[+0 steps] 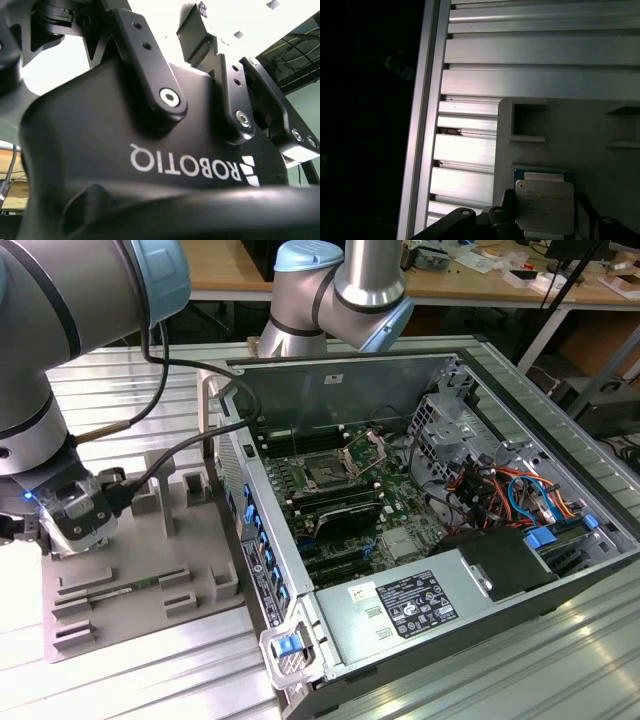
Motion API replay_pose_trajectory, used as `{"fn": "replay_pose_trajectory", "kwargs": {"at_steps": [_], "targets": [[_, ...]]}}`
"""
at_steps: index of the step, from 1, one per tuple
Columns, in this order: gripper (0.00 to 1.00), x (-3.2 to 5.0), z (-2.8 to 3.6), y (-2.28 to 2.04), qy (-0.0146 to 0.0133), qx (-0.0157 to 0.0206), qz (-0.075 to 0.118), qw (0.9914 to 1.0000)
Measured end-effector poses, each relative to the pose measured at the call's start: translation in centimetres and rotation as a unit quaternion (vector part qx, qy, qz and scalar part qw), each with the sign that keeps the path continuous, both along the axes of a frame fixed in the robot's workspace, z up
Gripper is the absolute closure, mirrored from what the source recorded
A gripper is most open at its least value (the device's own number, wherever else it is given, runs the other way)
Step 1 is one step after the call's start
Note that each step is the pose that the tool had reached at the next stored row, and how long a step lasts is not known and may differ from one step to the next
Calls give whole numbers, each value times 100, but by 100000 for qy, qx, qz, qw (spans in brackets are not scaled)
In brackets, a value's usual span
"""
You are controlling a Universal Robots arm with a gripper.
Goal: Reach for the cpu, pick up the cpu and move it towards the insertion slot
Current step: 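Pick up the cpu and move it towards the insertion slot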
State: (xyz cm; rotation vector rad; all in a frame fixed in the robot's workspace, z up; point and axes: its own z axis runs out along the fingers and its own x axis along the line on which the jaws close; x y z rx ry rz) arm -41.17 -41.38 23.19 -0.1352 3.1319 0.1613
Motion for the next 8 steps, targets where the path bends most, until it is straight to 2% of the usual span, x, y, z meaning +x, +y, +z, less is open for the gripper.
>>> {"fn": "replay_pose_trajectory", "kwargs": {"at_steps": [8], "targets": [[45,0,25,0,6,301,-1,100000]]}}
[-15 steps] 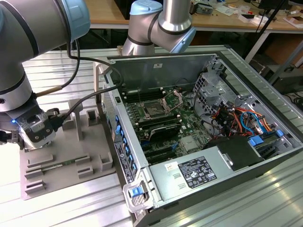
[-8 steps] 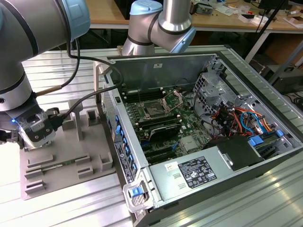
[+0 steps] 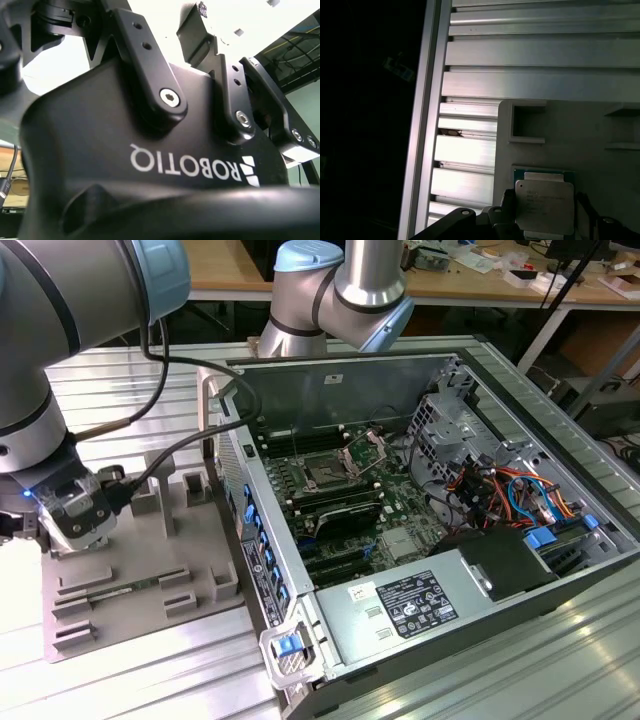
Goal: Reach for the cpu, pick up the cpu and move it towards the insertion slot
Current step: 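Pick up the cpu and move it towards the insertion slot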
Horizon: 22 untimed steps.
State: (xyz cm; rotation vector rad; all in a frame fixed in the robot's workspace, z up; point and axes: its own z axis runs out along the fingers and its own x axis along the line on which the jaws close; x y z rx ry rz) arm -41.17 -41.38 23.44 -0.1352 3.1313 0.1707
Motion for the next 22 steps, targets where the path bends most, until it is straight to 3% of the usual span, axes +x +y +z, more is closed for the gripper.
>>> {"fn": "replay_pose_trajectory", "kwargs": {"at_steps": [22], "targets": [[45,0,86,0,1,1004,-3,99995]]}}
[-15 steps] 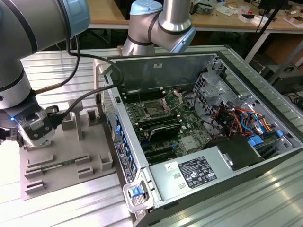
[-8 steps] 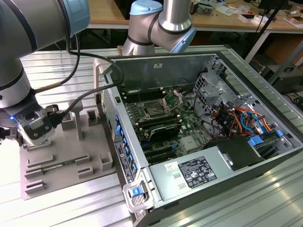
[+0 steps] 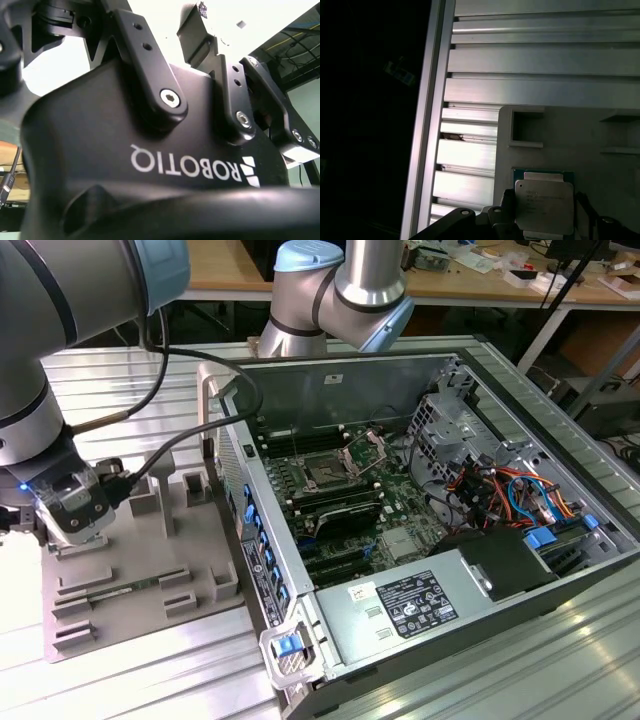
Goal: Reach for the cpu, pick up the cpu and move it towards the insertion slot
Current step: 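Pick up the cpu and move it towards the insertion slot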
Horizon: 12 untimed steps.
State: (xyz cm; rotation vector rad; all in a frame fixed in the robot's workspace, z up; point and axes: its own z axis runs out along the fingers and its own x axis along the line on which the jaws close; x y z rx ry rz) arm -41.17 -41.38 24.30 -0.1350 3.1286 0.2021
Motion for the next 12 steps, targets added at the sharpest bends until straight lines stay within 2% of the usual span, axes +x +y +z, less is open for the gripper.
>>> {"fn": "replay_pose_trajectory", "kwargs": {"at_steps": [6,12], "targets": [[45,0,24,0,-5,174,3,100000],[45,0,41,0,-1,192,4,100000]]}}
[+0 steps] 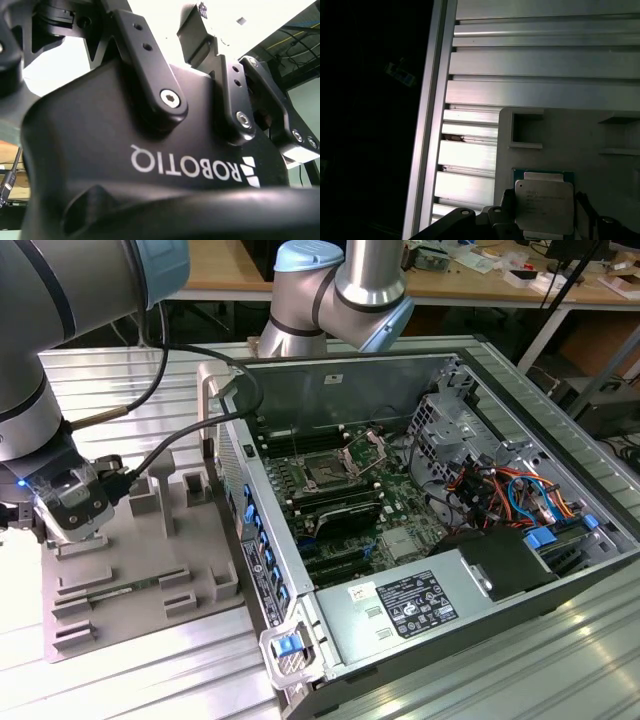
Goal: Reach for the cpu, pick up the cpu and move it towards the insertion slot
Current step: 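Pick up the cpu and move it towards the insertion slot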
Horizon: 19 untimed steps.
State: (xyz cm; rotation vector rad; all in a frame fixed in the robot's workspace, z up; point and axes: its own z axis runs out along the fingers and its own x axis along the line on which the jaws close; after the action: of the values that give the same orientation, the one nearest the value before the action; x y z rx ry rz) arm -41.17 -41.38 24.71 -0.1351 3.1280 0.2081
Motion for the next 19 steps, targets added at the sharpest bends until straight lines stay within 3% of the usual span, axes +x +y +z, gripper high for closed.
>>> {"fn": "replay_pose_trajectory", "kwargs": {"at_steps": [2,3,4,5,6,7,10,12,14,18,19], "targets": [[45,0,0,0,2,-26,-1,100000],[45,0,2,0,13,-274,1,100000],[45,1,2,-1,11,-748,4,99997],[45,1,1,-1,3,-1571,7,99988],[45,0,1,0,7,-2956,1,99956],[45,0,1,0,3,-4916,-4,99879],[45,0,0,0,-1,-7766,-1,99698],[45,0,0,0,2,-10127,1,99486],[45,0,-1,0,-12,-12206,-1,99252],[45,0,1,0,5,-12262,4,99245],[45,-1,1,0,10,-11907,-2,99289]]}}
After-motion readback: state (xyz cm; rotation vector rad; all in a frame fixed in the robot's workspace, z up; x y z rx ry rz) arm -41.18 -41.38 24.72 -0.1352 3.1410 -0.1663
